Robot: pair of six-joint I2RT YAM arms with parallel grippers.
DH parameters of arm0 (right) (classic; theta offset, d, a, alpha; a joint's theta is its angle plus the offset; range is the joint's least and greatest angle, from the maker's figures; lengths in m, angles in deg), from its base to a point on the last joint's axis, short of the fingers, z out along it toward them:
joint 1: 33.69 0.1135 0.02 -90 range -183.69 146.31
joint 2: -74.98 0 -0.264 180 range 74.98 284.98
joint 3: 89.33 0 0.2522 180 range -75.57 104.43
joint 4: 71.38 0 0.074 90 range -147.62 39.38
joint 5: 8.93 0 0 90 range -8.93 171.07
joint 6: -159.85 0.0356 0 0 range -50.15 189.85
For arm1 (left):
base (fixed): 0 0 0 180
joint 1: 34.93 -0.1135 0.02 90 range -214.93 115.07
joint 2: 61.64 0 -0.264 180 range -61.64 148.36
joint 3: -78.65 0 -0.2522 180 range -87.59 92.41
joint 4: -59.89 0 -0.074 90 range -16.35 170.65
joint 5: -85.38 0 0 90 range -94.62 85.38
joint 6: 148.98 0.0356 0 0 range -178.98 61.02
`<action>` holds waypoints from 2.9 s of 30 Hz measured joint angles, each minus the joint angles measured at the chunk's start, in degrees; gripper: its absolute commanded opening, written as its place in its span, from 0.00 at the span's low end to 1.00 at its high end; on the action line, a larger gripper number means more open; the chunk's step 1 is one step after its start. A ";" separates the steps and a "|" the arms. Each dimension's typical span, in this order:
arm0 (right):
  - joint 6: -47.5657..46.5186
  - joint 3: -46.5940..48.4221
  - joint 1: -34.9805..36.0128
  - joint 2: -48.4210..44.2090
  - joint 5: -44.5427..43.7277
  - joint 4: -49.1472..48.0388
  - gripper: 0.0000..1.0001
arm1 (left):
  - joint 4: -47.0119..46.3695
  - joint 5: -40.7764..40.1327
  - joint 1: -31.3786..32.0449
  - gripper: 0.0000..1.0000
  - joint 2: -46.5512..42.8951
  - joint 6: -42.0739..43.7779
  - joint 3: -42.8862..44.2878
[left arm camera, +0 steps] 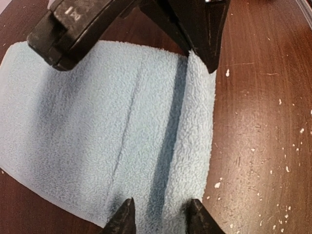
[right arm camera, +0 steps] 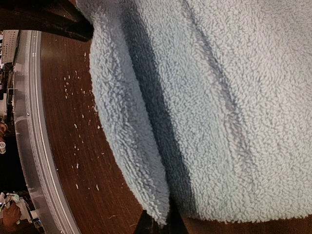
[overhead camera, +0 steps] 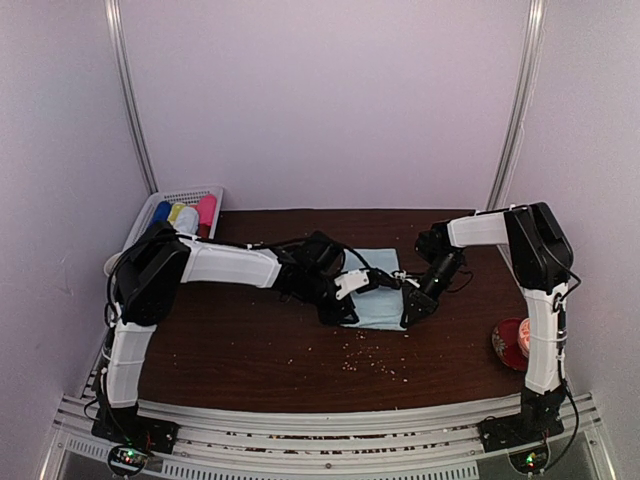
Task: Roll the towels
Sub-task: Roll the towel at the center of the board.
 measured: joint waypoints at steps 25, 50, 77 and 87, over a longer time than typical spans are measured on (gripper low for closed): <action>-1.79 0.11 -0.66 -1.29 -0.98 1.25 0.24 | -1.86 -8.57 0.20 0.22 1.84 0.17 0.57; -11.98 6.64 2.67 1.36 13.00 10.84 0.00 | -2.67 -9.31 0.20 0.18 2.16 -0.04 0.17; 5.22 5.79 -0.31 7.80 12.98 1.14 0.00 | -9.66 -10.05 0.20 0.31 1.05 -0.31 -4.04; 3.23 6.56 -1.14 9.49 15.21 4.68 0.00 | -18.34 -15.67 0.24 0.58 -7.39 0.81 -15.47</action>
